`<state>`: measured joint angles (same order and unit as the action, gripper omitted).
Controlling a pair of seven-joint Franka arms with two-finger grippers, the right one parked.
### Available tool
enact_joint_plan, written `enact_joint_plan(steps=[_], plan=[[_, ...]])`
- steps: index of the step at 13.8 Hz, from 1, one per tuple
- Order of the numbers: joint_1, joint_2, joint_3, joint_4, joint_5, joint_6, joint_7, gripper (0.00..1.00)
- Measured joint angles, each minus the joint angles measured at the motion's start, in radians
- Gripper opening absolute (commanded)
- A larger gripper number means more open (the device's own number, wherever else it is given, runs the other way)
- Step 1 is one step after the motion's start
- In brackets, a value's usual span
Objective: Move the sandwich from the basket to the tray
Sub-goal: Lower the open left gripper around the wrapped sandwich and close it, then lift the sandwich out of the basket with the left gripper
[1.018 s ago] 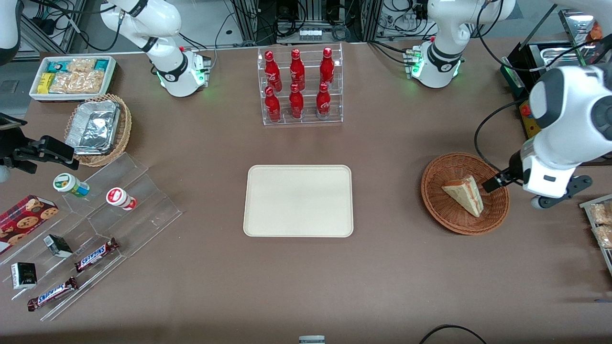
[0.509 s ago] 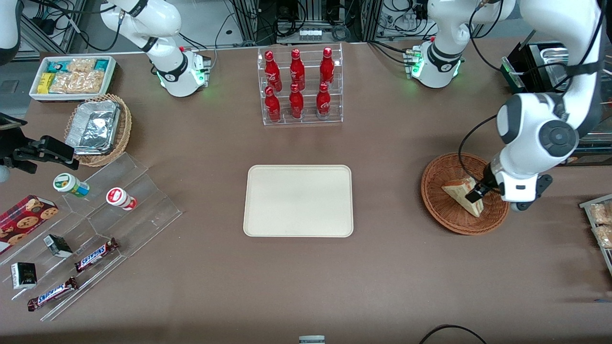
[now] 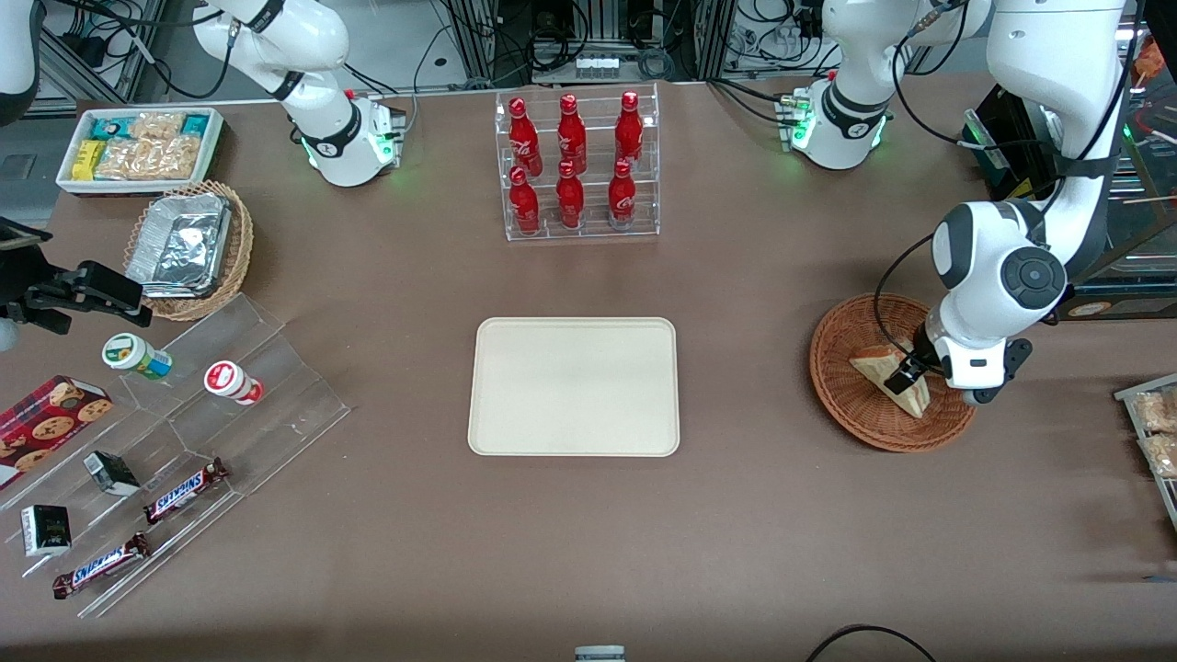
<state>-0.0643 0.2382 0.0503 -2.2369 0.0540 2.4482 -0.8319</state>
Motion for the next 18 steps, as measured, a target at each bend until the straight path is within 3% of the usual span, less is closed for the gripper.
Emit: enact_joint_plan(steps=[5,6,7,8,9,11,14,18], plan=[[0.000,0.000,0.000,-0.029,0.000,0.014,0.000,0.97],[-0.001,0.000,-0.001,-0.033,0.000,0.014,0.000,0.78],[-0.002,0.000,-0.001,-0.035,0.000,0.015,0.000,0.43],[-0.003,0.000,-0.001,-0.037,0.000,0.015,-0.002,0.27],[-0.003,-0.001,-0.001,-0.037,0.000,0.016,-0.007,0.21],[-0.004,-0.012,-0.001,-0.037,0.000,0.014,-0.016,0.15],[-0.011,-0.073,-0.003,-0.021,0.001,-0.047,-0.019,0.14],[-0.051,-0.216,-0.017,0.139,0.003,-0.400,-0.019,0.14]])
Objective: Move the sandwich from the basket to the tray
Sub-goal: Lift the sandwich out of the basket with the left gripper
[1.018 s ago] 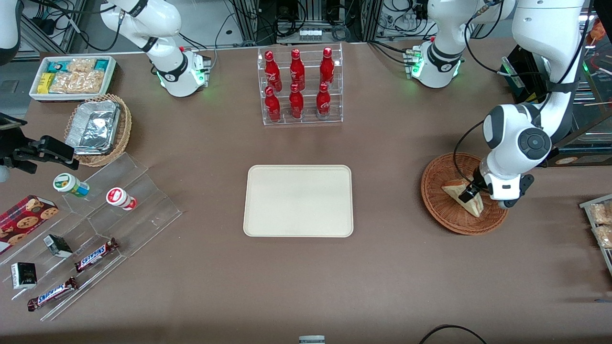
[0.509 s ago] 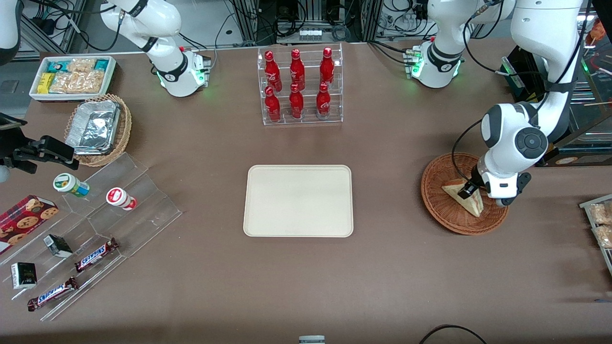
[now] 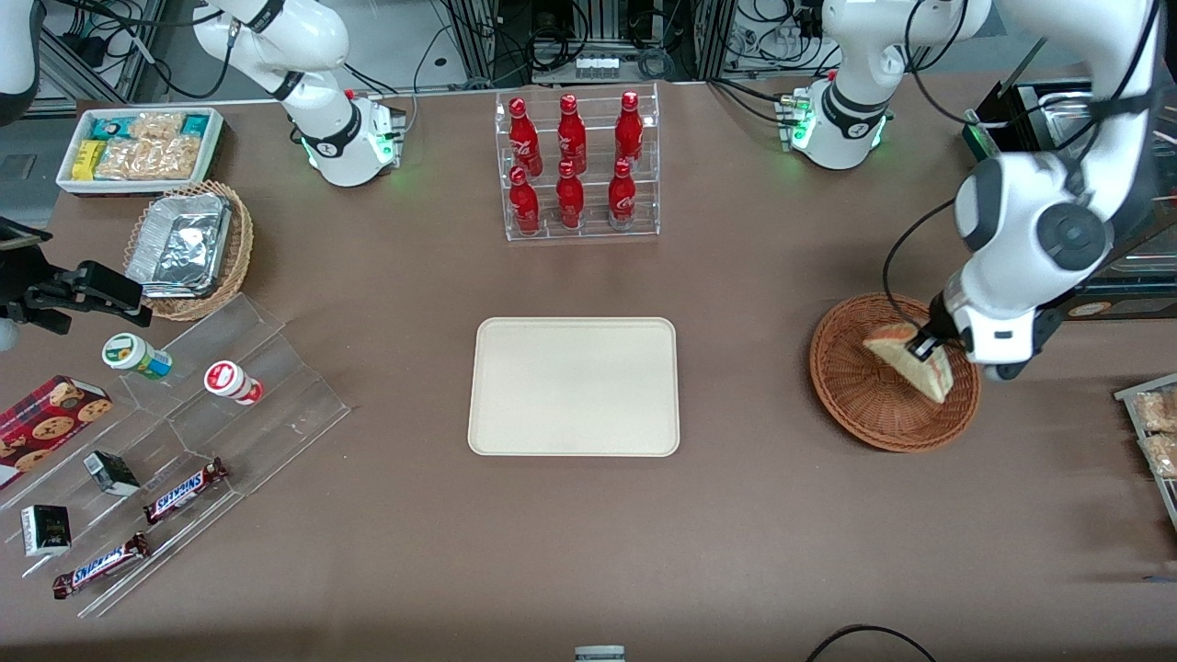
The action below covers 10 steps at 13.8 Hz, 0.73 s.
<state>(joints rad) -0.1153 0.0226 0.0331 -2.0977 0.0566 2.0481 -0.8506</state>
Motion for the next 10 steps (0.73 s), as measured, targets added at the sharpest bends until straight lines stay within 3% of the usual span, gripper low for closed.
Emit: enact_joint_plan(steps=[4,5,10], plan=[[-0.096,-0.085,-0.011,0.152,0.001,-0.234,0.043,0.14],[-0.121,-0.104,-0.012,0.165,0.001,-0.262,0.085,0.19],[-0.333,-0.101,-0.017,0.212,-0.001,-0.315,0.177,0.18]])
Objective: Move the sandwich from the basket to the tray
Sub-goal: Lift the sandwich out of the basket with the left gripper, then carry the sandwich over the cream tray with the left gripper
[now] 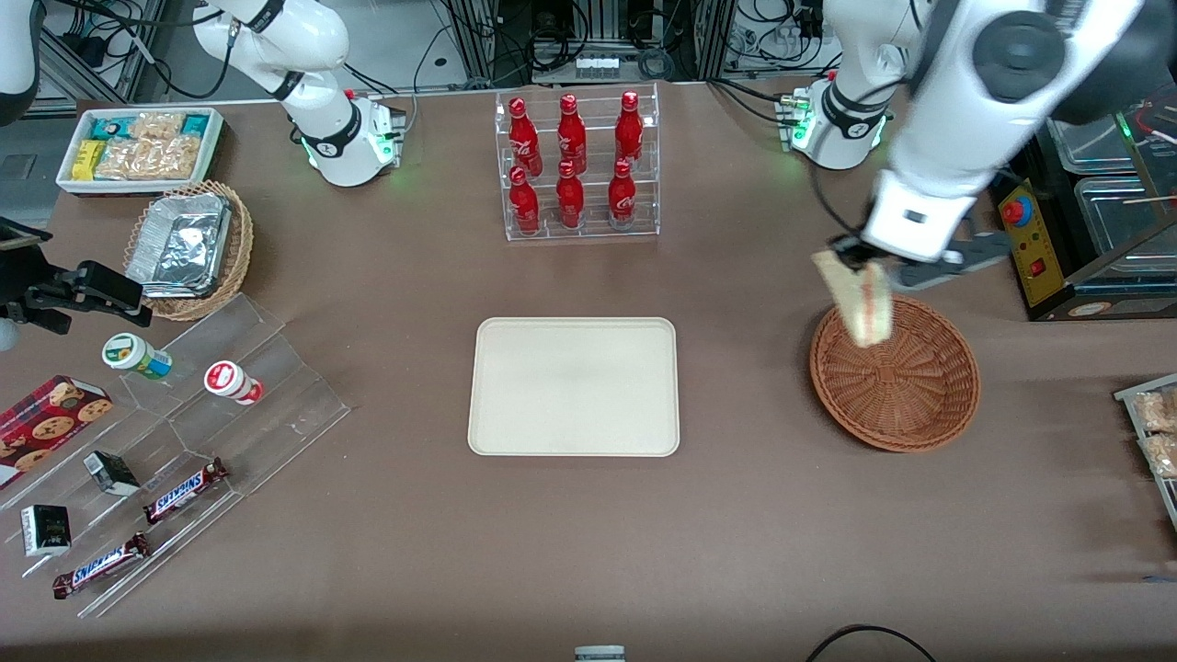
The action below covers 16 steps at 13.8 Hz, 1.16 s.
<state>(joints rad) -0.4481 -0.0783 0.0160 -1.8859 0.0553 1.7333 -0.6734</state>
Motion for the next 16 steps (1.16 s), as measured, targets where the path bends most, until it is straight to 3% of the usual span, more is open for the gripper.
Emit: enact_joint_plan(steps=[6,12,16], plan=[[-0.218,0.221,-0.003,0.093,0.000,0.130,0.000,0.18],[-0.297,0.423,-0.001,0.110,0.003,0.414,0.000,0.20],[-0.338,0.547,0.000,0.183,0.003,0.470,-0.030,0.20]])
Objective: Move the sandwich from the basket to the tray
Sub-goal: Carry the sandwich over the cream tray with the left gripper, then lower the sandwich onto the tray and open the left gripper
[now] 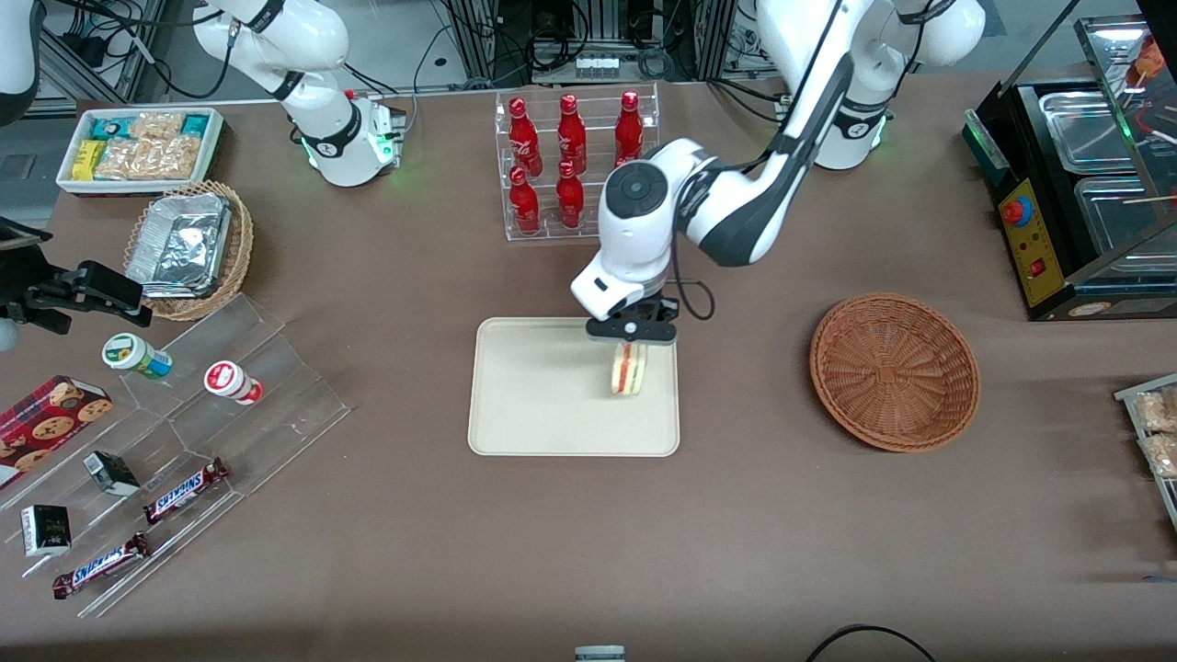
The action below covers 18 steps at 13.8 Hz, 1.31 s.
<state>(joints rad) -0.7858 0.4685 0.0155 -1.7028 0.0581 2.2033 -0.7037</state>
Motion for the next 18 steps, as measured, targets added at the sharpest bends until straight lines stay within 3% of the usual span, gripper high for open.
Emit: enact_joint_plan(steps=[7,11,12,13,14,15,18], plan=[[0.000,0.131,0.009,0.090,0.003,0.023,-0.044,0.20],[0.000,0.163,0.010,0.090,0.058,0.042,-0.099,0.21],[0.000,0.168,0.010,0.091,0.062,0.042,-0.103,0.28],[0.000,0.172,0.011,0.091,0.063,0.046,-0.104,0.48],[0.000,0.177,0.012,0.091,0.063,0.058,-0.105,0.83],[0.000,0.181,0.012,0.091,0.063,0.066,-0.105,1.00],[0.000,0.188,0.012,0.092,0.064,0.076,-0.110,1.00]])
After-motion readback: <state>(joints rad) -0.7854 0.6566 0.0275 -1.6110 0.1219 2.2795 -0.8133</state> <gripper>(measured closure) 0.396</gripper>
